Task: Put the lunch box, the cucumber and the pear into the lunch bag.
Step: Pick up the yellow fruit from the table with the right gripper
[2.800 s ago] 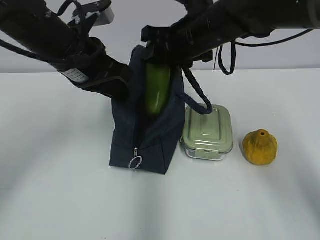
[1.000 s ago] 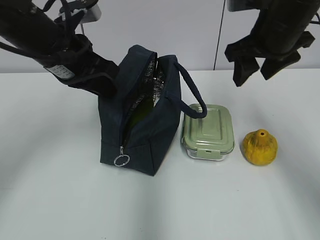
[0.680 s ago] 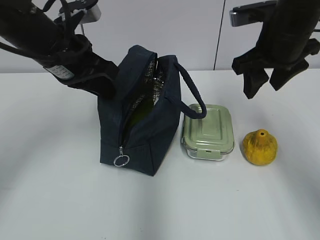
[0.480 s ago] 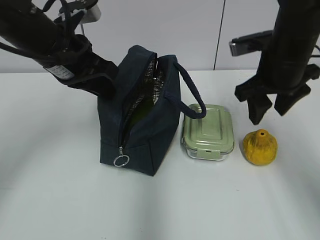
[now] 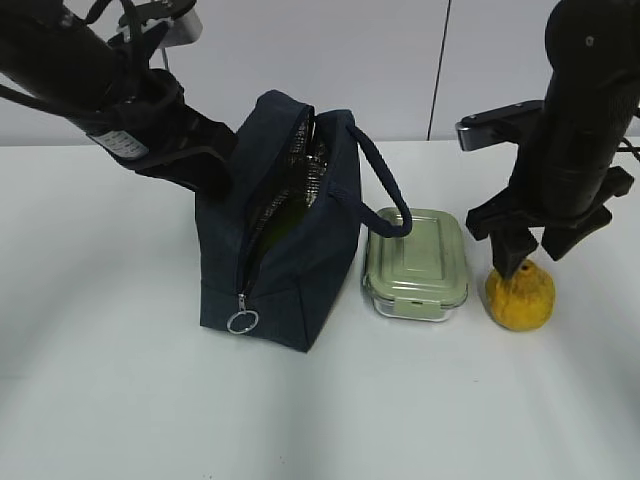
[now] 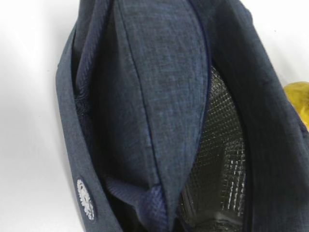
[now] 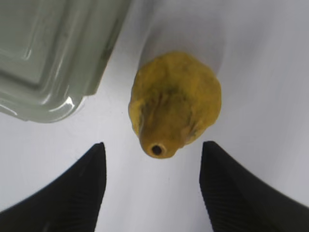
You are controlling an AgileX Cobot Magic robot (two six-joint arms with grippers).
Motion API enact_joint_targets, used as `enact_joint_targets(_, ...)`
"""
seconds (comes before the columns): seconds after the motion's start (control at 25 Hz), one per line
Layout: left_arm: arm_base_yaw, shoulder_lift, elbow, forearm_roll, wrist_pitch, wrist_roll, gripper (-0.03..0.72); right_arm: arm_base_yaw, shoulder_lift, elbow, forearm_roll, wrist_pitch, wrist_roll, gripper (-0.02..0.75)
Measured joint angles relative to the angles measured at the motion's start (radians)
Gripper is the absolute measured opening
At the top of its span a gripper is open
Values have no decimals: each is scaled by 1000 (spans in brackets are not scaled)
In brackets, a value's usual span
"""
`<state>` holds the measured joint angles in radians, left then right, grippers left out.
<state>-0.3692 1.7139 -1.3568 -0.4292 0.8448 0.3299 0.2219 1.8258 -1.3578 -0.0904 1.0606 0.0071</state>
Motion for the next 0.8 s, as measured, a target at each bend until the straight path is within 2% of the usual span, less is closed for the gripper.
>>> enact_joint_targets(0.2,0,0,0,0,0,0,3,0,0,0,-19,-49,2,470)
enact_joint_targets(0.8,0,0,0,0,-2,0,3,0,107,0,-43,-42,10,455)
